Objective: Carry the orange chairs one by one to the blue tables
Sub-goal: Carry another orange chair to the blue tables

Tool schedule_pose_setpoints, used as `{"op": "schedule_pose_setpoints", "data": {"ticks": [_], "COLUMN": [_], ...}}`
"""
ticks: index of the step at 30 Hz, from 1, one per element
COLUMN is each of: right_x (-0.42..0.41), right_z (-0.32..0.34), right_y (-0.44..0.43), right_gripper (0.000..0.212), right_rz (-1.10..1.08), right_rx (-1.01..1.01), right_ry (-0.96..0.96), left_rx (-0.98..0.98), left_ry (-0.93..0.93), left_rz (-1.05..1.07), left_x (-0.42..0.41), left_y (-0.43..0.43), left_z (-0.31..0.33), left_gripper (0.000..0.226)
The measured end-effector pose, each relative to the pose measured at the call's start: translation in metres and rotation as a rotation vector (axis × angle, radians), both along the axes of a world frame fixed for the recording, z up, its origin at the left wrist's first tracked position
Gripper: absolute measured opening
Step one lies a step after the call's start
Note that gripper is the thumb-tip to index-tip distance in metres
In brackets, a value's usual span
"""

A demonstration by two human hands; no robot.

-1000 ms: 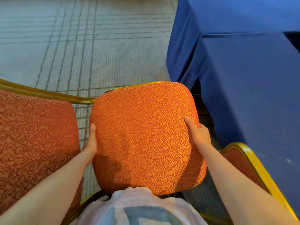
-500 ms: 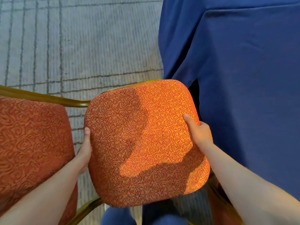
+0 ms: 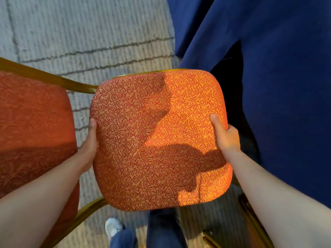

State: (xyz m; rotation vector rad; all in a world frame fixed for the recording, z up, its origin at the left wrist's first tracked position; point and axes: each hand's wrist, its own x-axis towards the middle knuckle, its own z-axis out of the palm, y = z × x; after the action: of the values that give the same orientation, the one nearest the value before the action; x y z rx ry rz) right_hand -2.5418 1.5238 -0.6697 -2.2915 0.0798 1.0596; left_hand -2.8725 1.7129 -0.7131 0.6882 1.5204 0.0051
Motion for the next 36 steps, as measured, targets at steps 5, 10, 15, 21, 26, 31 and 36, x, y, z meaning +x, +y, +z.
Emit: {"op": "schedule_pose_setpoints", "data": {"ticks": [5, 10, 15, 21, 26, 31, 36], "right_x": [0.009, 0.014, 0.016, 0.005, -0.019, -0.060, -0.104], "right_z": [-0.038, -0.067, -0.067, -0.061, -0.053, -0.042, -0.026], "right_y": [-0.006, -0.005, 0.000, -0.004, 0.000, -0.004, -0.011], "right_gripper": [0.069, 0.099, 0.099, 0.079, 0.070, 0.082, 0.069], "right_rz": [-0.024, -0.065, -0.042, 0.001, 0.006, 0.106, 0.245], "right_rx": [-0.025, -0.065, -0.065, -0.093, -0.123, -0.201, -0.185], "right_ry": [0.020, 0.024, 0.024, -0.093, -0.280, -0.477, -0.355], "left_rx": [0.005, 0.022, 0.044, -0.055, -0.110, -0.063, 0.037], "left_ry": [0.066, 0.108, 0.143, 0.178, 0.195, 0.257, 0.190], "left_rz": [-0.003, -0.029, -0.008, 0.040, 0.034, -0.014, -0.076], "left_x": [0.004, 0.016, 0.022, 0.012, 0.014, 0.020, 0.025], "left_y": [0.000, 0.000, 0.002, 0.005, 0.006, -0.008, -0.023], "left_z": [-0.033, -0.050, -0.048, -0.053, -0.055, -0.043, -0.001], "left_gripper": [0.120, 0.128, 0.125, 0.131, 0.138, 0.122, 0.091]}}
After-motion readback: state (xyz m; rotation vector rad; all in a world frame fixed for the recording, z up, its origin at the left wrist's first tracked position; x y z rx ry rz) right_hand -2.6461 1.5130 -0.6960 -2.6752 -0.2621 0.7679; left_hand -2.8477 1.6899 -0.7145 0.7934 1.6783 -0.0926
